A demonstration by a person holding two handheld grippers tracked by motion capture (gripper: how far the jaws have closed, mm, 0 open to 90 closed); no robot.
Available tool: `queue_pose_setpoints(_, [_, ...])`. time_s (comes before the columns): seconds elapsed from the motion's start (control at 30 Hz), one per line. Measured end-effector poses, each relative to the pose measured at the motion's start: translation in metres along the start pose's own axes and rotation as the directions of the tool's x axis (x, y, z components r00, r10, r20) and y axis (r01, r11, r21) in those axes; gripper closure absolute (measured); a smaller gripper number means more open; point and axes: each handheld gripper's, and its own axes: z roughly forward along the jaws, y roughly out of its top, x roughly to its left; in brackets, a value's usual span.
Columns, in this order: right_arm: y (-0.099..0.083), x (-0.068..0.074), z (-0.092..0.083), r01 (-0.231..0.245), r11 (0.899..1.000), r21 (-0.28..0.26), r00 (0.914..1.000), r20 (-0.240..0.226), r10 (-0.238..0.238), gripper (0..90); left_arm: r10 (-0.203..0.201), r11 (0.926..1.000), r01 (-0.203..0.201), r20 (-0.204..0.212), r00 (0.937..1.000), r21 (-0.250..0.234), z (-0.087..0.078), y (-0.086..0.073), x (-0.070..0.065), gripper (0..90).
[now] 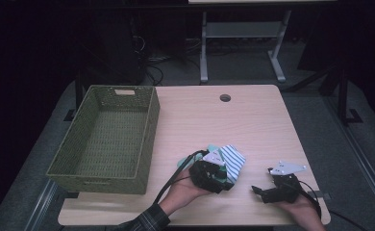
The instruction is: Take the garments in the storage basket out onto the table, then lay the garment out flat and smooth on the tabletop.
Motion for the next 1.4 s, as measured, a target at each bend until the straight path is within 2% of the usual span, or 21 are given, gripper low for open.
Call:
queue_pose_setpoints(0.17, [0.0,0.0,0.0,0.0,1.0,0.0,1.0,0.0,0.0,6.2,0.004,1.0,-0.004,-0.018,0.9998,0.004,0.003,-0.001,0.002,69.8])
queue_pose_setpoints(0.37, [0.0,0.0,0.0,0.0,1.0,0.0,1.0,0.0,0.0,6.2,0.009,0.9999,-0.009,-0.001,1.0,-0.01,0.005,0.0,0.004,89.0])
queue_pose_setpoints(0.47, [0.0,0.0,0.0,0.0,1.0,0.0,1.0,0.0,0.0,6.2,0.024,0.9996,-0.024,0.005,0.9997,-0.015,0.003,0.002,0.002,89.5])
queue_pose_setpoints(0.63, [0.0,0.0,0.0,0.0,1.0,0.0,1.0,0.0,0.0,6.2,0.029,0.9991,-0.028,0.006,0.9996,-0.033,-0.001,0.006,-0.001,89.6])
queue_pose_setpoints(0.97, [0.0,0.0,0.0,0.0,1.0,0.0,1.0,0.0,0.0,6.3,0.041,0.9951,-0.04,0.012,0.9991,-0.09,-0.015,0.017,-0.006,89.7])
queue_pose_setpoints(1.17, [0.0,0.0,0.0,0.0,1.0,-0.001,1.0,0.0,0.0,6.2,0.044,0.9904,-0.042,0.009,0.999,-0.132,-0.024,0.026,-0.005,89.7])
queue_pose_setpoints(1.4, [0.0,0.0,0.0,-0.001,1.0,0.0,1.0,0.0,0.001,6.3,0.05,0.9809,-0.05,-0.006,0.9987,-0.188,-0.039,0.041,0.0,89.7])
